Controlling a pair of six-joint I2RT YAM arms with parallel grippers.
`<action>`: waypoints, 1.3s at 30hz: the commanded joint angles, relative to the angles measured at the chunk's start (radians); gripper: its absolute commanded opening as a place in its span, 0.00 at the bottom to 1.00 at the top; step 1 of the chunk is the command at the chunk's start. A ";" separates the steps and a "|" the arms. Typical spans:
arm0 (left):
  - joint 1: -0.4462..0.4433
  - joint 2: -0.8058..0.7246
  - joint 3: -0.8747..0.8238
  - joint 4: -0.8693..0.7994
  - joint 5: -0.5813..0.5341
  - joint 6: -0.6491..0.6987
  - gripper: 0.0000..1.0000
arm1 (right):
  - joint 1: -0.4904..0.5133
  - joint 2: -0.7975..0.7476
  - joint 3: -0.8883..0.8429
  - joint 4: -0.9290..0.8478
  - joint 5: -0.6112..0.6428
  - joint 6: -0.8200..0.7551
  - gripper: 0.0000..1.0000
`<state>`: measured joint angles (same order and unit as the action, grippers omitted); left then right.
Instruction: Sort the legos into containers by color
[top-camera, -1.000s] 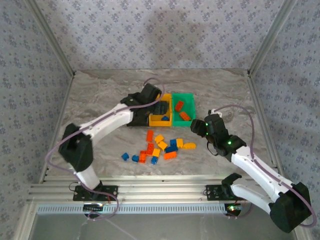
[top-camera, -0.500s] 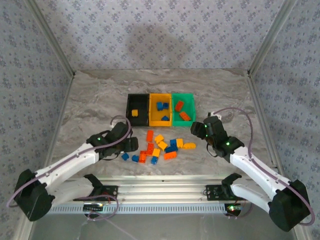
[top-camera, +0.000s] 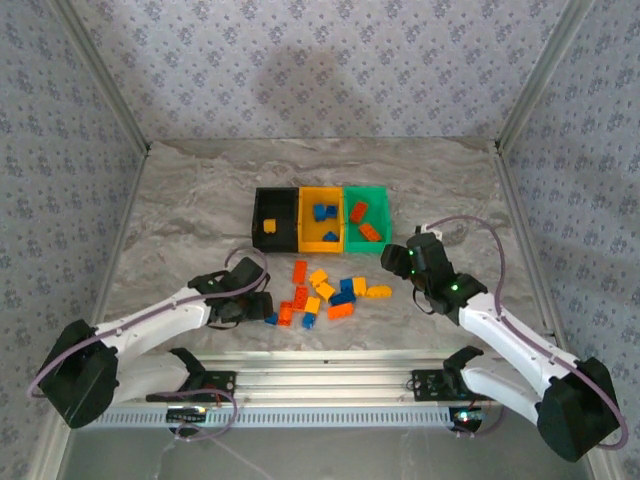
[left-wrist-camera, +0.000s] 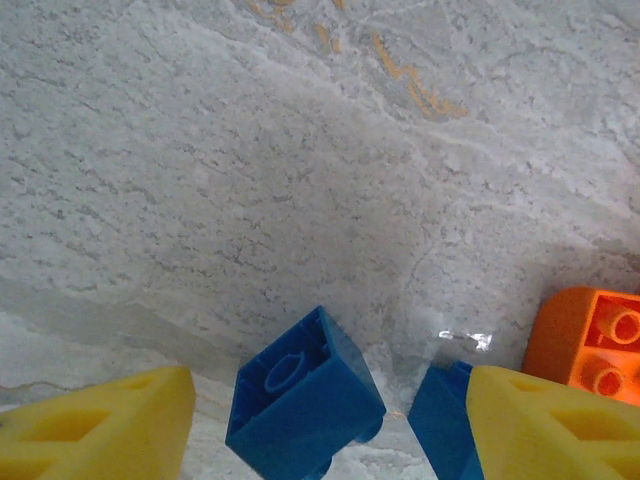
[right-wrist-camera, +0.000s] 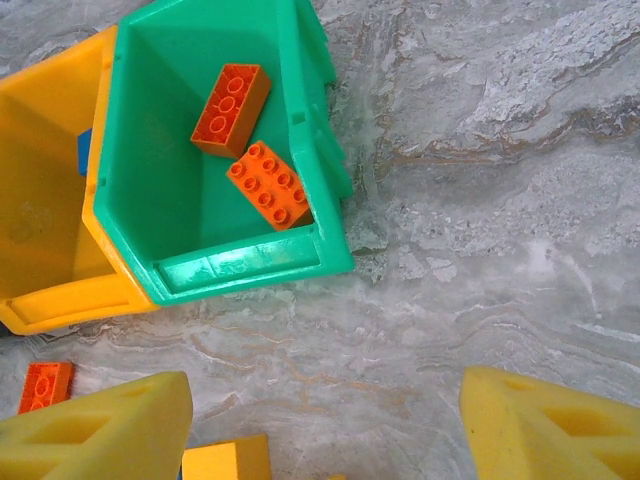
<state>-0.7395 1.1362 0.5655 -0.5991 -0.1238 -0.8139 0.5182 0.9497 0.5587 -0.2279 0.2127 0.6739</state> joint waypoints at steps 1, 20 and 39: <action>0.009 0.003 -0.015 0.004 -0.028 -0.011 0.68 | -0.008 -0.026 -0.014 -0.013 0.001 0.010 0.73; 0.009 -0.031 -0.023 -0.016 -0.028 -0.018 0.28 | -0.015 -0.031 -0.019 -0.010 -0.002 0.016 0.73; 0.010 0.561 0.769 0.114 -0.057 0.230 0.19 | -0.030 -0.014 -0.030 -0.019 -0.001 0.030 0.73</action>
<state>-0.7330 1.6012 1.2095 -0.5064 -0.1509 -0.6628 0.4957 0.9344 0.5369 -0.2279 0.2127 0.6895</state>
